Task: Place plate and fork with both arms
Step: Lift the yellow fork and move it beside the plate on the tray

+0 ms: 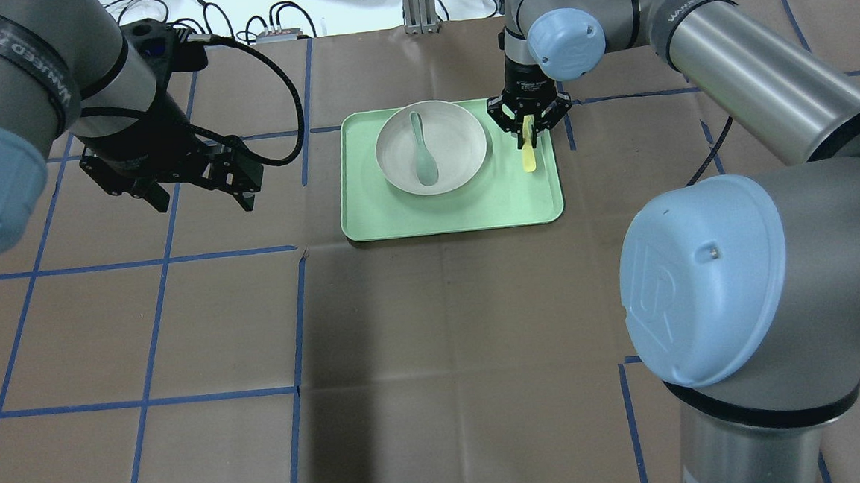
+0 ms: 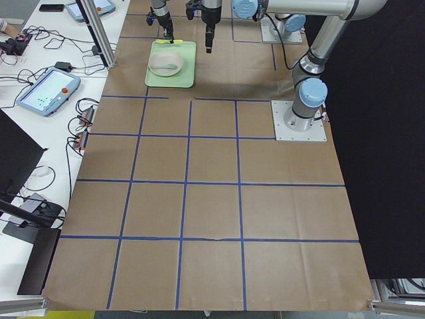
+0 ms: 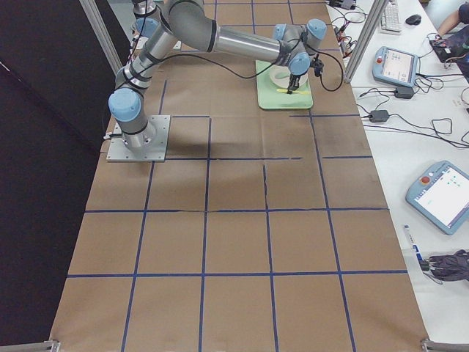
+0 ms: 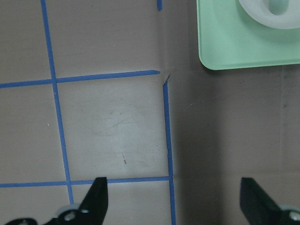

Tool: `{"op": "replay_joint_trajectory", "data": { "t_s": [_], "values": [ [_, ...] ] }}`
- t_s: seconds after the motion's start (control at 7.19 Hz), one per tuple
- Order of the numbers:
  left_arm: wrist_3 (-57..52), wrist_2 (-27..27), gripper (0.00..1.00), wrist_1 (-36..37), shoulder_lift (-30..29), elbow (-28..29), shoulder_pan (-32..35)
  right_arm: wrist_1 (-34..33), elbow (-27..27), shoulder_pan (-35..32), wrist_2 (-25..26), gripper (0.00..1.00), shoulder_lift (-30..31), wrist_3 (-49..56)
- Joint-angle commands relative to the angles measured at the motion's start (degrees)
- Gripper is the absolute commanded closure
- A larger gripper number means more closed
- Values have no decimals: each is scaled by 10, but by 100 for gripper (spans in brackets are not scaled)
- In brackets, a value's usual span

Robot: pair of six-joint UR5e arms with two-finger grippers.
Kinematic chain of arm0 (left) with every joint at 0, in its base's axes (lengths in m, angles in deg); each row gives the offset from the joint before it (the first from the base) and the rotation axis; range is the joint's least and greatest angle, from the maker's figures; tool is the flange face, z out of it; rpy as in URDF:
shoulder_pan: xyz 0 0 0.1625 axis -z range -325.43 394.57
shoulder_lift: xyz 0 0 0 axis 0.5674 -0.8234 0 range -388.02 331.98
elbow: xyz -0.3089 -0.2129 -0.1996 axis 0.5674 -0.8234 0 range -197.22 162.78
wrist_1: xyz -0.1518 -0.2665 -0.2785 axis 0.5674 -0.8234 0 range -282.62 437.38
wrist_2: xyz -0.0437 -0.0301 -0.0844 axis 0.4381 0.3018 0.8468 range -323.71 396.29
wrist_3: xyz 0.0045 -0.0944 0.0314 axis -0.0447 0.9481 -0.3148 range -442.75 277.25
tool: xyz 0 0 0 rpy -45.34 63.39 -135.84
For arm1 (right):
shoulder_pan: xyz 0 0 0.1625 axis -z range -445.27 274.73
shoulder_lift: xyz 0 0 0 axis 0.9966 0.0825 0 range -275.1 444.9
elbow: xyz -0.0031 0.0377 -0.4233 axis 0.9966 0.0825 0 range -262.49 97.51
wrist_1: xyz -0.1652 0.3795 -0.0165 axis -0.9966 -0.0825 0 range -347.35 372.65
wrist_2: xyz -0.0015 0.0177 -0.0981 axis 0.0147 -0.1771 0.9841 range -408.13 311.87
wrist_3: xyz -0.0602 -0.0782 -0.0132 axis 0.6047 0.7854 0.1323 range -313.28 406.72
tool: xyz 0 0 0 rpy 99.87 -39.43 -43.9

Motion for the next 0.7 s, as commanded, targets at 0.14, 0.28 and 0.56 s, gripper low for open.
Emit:
{"op": "replay_joint_trajectory", "data": {
  "t_s": [0.14, 0.28, 0.56],
  "values": [
    [0, -1, 0, 5, 24, -42, -5, 2, 0, -4, 0, 94, -13, 6],
    [-1, -3, 0, 4, 26, -46, -5, 2, 1, -2, 2, 32, -13, 7],
    [0, 0, 0, 4, 25, -46, -5, 10, 6, 2, 1, 0, -1, 8]
  ]
}}
